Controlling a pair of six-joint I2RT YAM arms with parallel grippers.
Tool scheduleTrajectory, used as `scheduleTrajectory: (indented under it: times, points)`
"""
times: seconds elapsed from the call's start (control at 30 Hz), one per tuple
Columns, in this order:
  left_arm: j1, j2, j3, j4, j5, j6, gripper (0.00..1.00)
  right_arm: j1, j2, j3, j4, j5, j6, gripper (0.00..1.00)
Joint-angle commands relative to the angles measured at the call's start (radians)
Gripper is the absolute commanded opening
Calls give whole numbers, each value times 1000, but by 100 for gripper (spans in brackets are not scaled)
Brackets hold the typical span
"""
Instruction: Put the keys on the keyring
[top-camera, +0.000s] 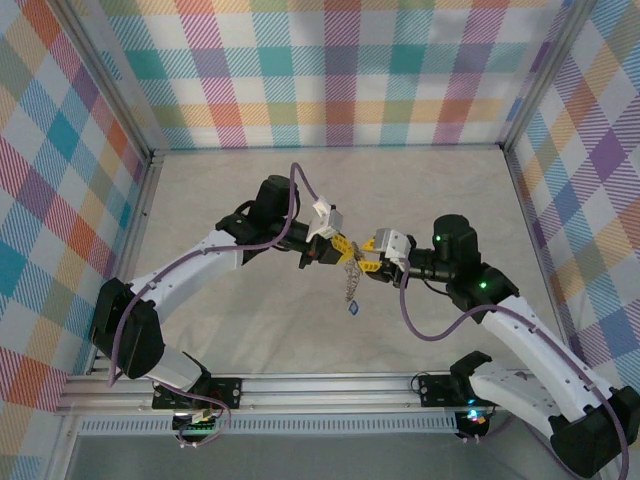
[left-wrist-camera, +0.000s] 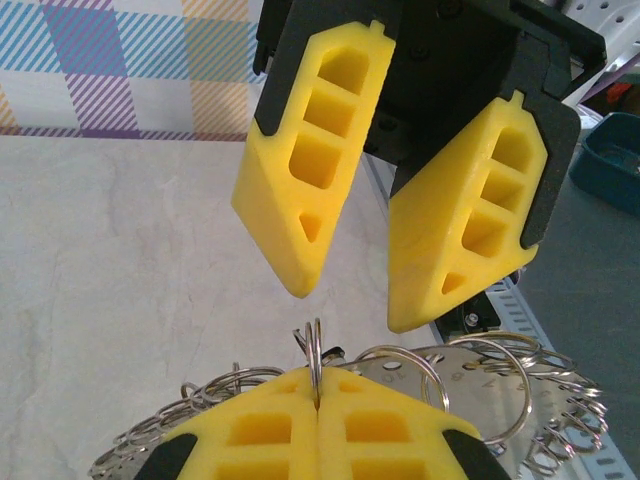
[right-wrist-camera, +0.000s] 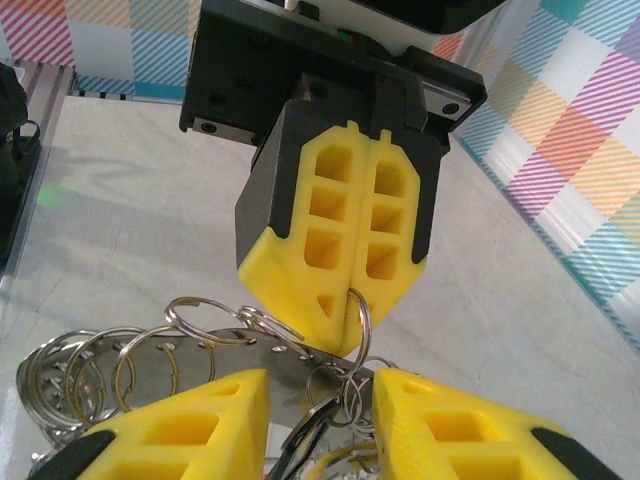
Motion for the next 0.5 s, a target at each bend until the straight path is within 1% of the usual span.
scheduleTrajectory:
  times: [0.0,0.2,0.3,0.37,0.47]
  points:
    - [2,-37,12,56,57,-13,0,-6,15,10,7,-26,-12,32]
    - [2,-43,12,66,58,-22,0,-6,62,22,40,-78,-3,32]
    - [3,-41,6,95,58,-47,0,-6,78,40,45,-126,-5,23]
    - [3,-43,-3,134,56,-78,0,-5,76,32,76,-131,11,21]
    - [0,-47,-31,253,47,-170,0,-5,76,21,87,-133,18,18]
